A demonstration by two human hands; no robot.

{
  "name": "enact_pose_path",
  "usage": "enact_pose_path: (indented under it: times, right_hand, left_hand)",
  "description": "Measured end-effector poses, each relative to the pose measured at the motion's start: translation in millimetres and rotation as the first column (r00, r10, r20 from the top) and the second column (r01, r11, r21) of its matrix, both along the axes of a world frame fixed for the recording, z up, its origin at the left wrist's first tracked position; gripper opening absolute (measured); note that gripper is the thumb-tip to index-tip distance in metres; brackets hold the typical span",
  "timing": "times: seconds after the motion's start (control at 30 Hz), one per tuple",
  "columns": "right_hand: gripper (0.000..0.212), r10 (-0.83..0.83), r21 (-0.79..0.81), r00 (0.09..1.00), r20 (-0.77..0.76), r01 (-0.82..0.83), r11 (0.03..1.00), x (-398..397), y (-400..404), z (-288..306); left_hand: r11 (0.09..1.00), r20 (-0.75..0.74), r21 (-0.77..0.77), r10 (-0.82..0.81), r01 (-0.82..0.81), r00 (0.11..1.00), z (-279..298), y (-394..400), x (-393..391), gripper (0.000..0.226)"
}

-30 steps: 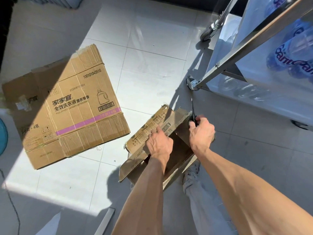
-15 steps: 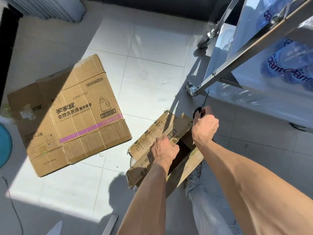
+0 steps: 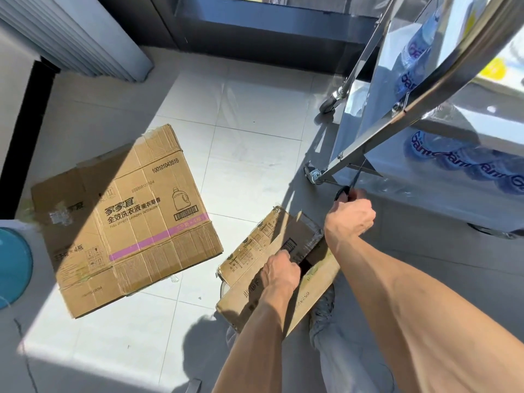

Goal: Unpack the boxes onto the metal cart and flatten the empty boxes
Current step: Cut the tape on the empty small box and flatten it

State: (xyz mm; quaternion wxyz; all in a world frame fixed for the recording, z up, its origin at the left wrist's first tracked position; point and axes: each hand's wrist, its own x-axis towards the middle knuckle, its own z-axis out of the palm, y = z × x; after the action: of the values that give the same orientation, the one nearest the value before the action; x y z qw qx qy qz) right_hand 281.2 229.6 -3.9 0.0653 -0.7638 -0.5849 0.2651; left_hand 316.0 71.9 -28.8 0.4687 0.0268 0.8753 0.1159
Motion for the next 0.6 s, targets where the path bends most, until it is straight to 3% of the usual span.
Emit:
enact_pose_path:
  times: [0.1, 0.2, 0.43, 0.5, 0.6]
  right_hand:
    - [0.016, 0.118, 0.079, 0.990, -0.076, -0.112, 0.991, -11.1, 32.1, 1.2]
    - [0.018, 0.264, 0.063, 0.965, 0.015, -0.264, 0.962, -14.9, 59.3, -5.1]
    - [0.014, 0.286, 0.170, 0.956, 0.064, -0.293, 0.941, -6.6, 60.6, -31.1]
    - [0.015, 0.248, 0.186, 0.967, 0.054, -0.254, 0.949, -6.9, 59.9, -32.0]
    - [0.020, 0.224, 0.187, 0.971, 0.080, -0.235, 0.954, -10.0, 58.6, -27.7]
  left_hand:
    - [1.000, 0.000, 0.020, 0.010, -0.010, 1.000, -5.2, 7.8, -1.7, 0.027]
    - [0.999, 0.025, 0.020, 0.031, -0.031, 0.999, -13.7, 12.7, 5.4, 0.020]
    - [0.999, 0.029, 0.007, 0.044, -0.044, 0.999, -32.4, 3.4, 30.3, 0.020]
    - [0.990, 0.067, -0.045, 0.136, -0.133, 0.988, -34.3, -1.3, 35.0, 0.013]
    - [0.920, 0.095, -0.086, 0.389, -0.382, 0.916, -28.2, -4.8, 37.7, 0.024]
